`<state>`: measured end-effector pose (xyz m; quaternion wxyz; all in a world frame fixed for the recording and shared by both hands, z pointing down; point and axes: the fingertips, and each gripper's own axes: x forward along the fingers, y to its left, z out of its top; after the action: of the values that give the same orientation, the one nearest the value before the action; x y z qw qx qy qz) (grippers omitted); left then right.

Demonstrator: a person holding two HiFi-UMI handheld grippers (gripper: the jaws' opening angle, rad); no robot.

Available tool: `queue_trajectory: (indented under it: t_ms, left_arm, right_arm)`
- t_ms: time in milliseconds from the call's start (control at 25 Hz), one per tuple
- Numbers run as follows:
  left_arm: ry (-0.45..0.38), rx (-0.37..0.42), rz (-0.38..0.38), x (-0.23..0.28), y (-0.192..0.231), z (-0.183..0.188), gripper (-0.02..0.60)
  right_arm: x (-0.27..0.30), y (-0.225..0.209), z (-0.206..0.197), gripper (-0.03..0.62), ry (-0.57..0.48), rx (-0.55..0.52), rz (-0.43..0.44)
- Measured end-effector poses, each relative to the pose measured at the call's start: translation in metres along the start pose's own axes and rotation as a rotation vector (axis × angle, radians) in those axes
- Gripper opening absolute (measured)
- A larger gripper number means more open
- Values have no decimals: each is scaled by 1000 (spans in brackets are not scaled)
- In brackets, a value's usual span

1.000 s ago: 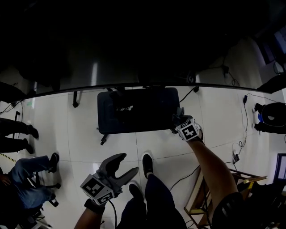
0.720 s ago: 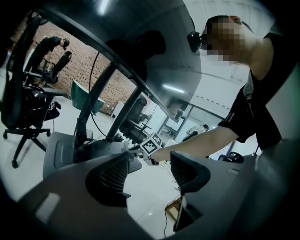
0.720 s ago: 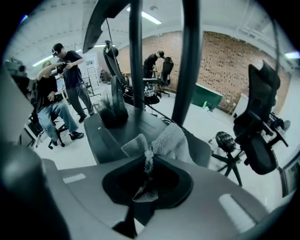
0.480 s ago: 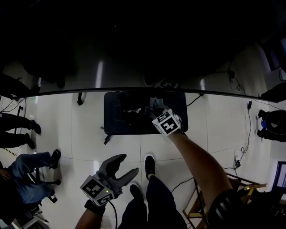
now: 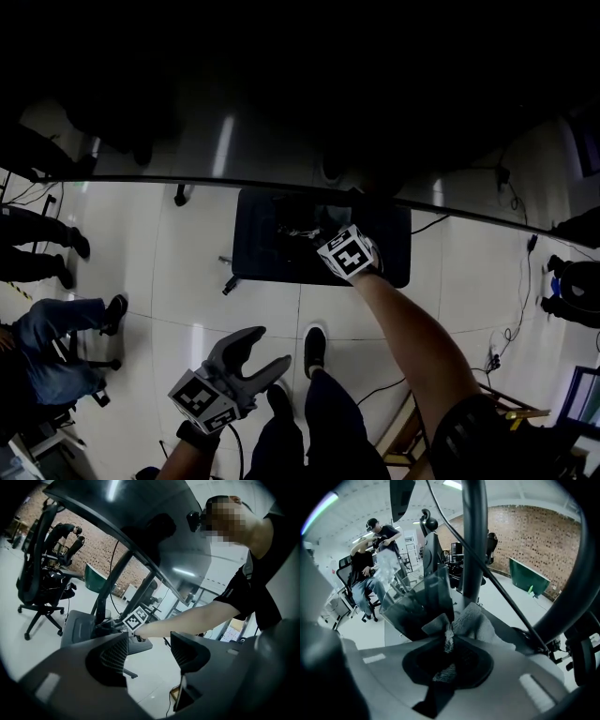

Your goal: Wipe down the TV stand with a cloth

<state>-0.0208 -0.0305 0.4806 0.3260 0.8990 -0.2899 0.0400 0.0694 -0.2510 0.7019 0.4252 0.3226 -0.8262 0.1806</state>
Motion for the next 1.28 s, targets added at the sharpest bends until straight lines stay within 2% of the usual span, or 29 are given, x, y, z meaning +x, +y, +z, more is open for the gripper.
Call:
queue_trajectory:
  t_ms: [240, 640, 840, 960, 1120, 1280]
  left_arm:
    - [-2, 13, -22, 12, -4, 4, 307]
    - [22, 39, -89, 37, -28, 6, 305]
    - [36, 44, -106, 41, -34, 3, 307]
    - [38, 49, -108, 41, -35, 4, 307]
    - [36, 45, -101, 40, -34, 6, 307]
    - [18, 44, -87, 37, -30, 8, 307]
  right_arm:
    - [-23, -29, -35, 38, 0, 38, -43]
    - [-102, -111, -138, 38, 97, 172, -217]
    - [-127, -136, -166, 37, 112, 261, -289]
    - [-132, -133, -148, 37, 49, 278, -283]
    - [-113, -98, -84, 38, -61, 244, -170]
    - [-70, -56, -21, 38, -96, 215, -48]
